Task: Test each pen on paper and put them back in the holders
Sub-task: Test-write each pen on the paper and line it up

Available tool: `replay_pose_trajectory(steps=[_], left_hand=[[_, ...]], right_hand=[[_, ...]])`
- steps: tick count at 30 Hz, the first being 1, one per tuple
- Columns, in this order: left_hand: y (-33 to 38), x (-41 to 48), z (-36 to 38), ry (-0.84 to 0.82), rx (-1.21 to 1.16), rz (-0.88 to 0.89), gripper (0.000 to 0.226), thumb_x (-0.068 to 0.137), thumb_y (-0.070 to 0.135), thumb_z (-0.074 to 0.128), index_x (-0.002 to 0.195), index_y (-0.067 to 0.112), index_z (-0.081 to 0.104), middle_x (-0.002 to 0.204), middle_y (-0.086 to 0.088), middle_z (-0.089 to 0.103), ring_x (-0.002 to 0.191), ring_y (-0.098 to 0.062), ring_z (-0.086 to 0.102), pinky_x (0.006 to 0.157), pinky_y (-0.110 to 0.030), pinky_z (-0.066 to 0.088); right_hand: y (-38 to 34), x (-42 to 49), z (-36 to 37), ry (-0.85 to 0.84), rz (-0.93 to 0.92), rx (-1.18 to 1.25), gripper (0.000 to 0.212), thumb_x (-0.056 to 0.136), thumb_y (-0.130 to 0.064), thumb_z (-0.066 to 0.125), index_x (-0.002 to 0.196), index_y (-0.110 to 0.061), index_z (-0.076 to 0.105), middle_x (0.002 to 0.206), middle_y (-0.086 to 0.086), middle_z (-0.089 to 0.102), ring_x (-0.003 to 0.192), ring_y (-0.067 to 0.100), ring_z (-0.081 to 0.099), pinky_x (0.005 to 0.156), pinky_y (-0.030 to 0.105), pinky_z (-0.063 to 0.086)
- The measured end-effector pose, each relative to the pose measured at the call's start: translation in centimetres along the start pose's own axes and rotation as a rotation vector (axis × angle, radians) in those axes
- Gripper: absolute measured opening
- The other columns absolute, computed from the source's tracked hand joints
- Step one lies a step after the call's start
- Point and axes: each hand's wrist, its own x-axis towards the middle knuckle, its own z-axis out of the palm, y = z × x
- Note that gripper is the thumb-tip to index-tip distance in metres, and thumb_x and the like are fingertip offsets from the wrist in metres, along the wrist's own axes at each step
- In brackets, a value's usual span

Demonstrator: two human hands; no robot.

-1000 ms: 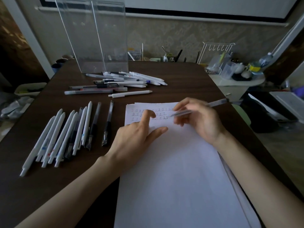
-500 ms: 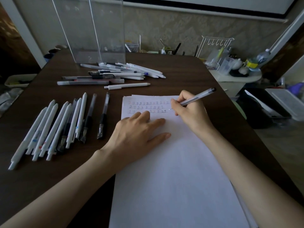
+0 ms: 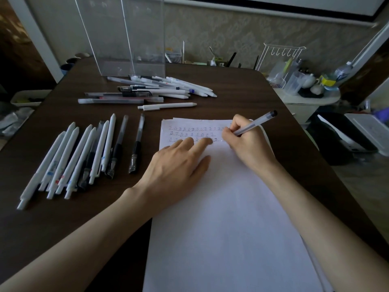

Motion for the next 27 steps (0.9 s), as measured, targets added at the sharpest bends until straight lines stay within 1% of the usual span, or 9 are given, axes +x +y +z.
replay_pose_trajectory(steps=[3,8,11,14,16,19,22,25,27], left_hand=[[-0.1,0.0,0.2,0.027,-0.115,-0.023,0.039,0.091,0.026,0.03,0.123,0.006,0.042,0.104,-0.009,0.061,0.094,-0.026,0.057,0.067,-0.029,0.035],[-0.6,0.1,0.9,0.043,-0.171,-0.026,0.023,0.095,0.007,0.04,0.115,-0.001,0.046,0.111,-0.017,0.059,0.103,-0.031,0.054,0.074,-0.018,0.027],[-0.4,0.2,0.8,0.082,-0.181,-0.013,0.027,0.099,0.012,0.037,0.12,-0.002,0.046,0.115,-0.018,0.058,0.108,-0.032,0.053,0.076,-0.018,0.027],[-0.2,0.4,0.3,0.122,-0.217,-0.029,0.034,0.099,0.02,0.039,0.124,-0.001,0.045,0.109,-0.019,0.062,0.098,-0.032,0.058,0.073,-0.024,0.034],[-0.1,0.5,-0.1,0.129,-0.2,-0.015,0.032,0.097,0.022,0.044,0.119,-0.001,0.048,0.101,-0.019,0.065,0.088,-0.031,0.062,0.069,-0.031,0.042],[-0.2,0.4,-0.2,0.122,-0.161,0.014,0.023,0.093,0.02,0.053,0.103,-0.001,0.055,0.089,-0.016,0.066,0.076,-0.032,0.063,0.06,-0.033,0.048],[-0.2,0.3,-0.4,0.112,-0.166,0.025,0.024,0.092,0.023,0.05,0.097,0.001,0.059,0.085,-0.012,0.065,0.072,-0.028,0.06,0.056,-0.03,0.044],[-0.3,0.4,-0.4,0.088,-0.173,0.07,0.02,0.094,0.022,0.05,0.095,0.004,0.06,0.084,-0.009,0.061,0.071,-0.023,0.056,0.057,-0.026,0.038],[-0.2,0.4,-0.5,0.084,-0.192,0.096,0.028,0.095,0.028,0.044,0.091,0.005,0.059,0.08,-0.007,0.058,0.068,-0.02,0.052,0.058,-0.021,0.034]], right_hand=[[-0.1,-0.1,0.0,0.01,-0.028,-0.028,0.032,0.09,-0.008,0.056,0.064,-0.011,0.037,0.054,0.001,0.038,0.051,0.003,0.041,0.045,0.013,0.031],[0.2,0.0,0.1,-0.006,-0.042,0.012,0.029,0.09,-0.011,0.058,0.067,-0.006,0.043,0.052,-0.001,0.04,0.047,0.004,0.044,0.043,0.012,0.03],[0.4,0.0,0.2,-0.007,-0.025,0.037,0.029,0.09,-0.01,0.058,0.066,-0.006,0.041,0.051,0.0,0.038,0.044,0.005,0.042,0.041,0.013,0.028],[0.0,-0.1,0.1,0.0,-0.035,0.079,0.027,0.09,-0.015,0.06,0.069,-0.007,0.045,0.054,-0.003,0.044,0.048,0.002,0.045,0.046,0.011,0.031],[-0.6,-0.2,0.0,-0.031,-0.037,0.274,0.025,0.088,-0.016,0.064,0.07,-0.012,0.047,0.053,-0.007,0.049,0.049,0.002,0.046,0.049,0.01,0.033],[-1.3,-0.5,-0.2,-0.103,-0.069,0.51,0.028,0.088,-0.01,0.063,0.065,-0.011,0.047,0.047,-0.006,0.049,0.046,0.003,0.044,0.05,0.013,0.036],[-1.7,-0.9,-0.1,-0.191,-0.1,0.582,0.028,0.088,-0.008,0.062,0.063,-0.008,0.048,0.046,-0.005,0.05,0.045,0.004,0.045,0.05,0.012,0.037],[-1.9,-1.2,0.2,-0.28,-0.066,0.641,0.02,0.08,-0.009,0.067,0.069,-0.003,0.052,0.048,-0.007,0.053,0.045,0.002,0.047,0.049,0.01,0.036],[-2.1,-1.3,0.3,-0.32,-0.046,0.661,0.019,0.075,-0.014,0.069,0.07,-0.004,0.054,0.051,-0.009,0.054,0.047,0.002,0.047,0.049,0.012,0.035]])
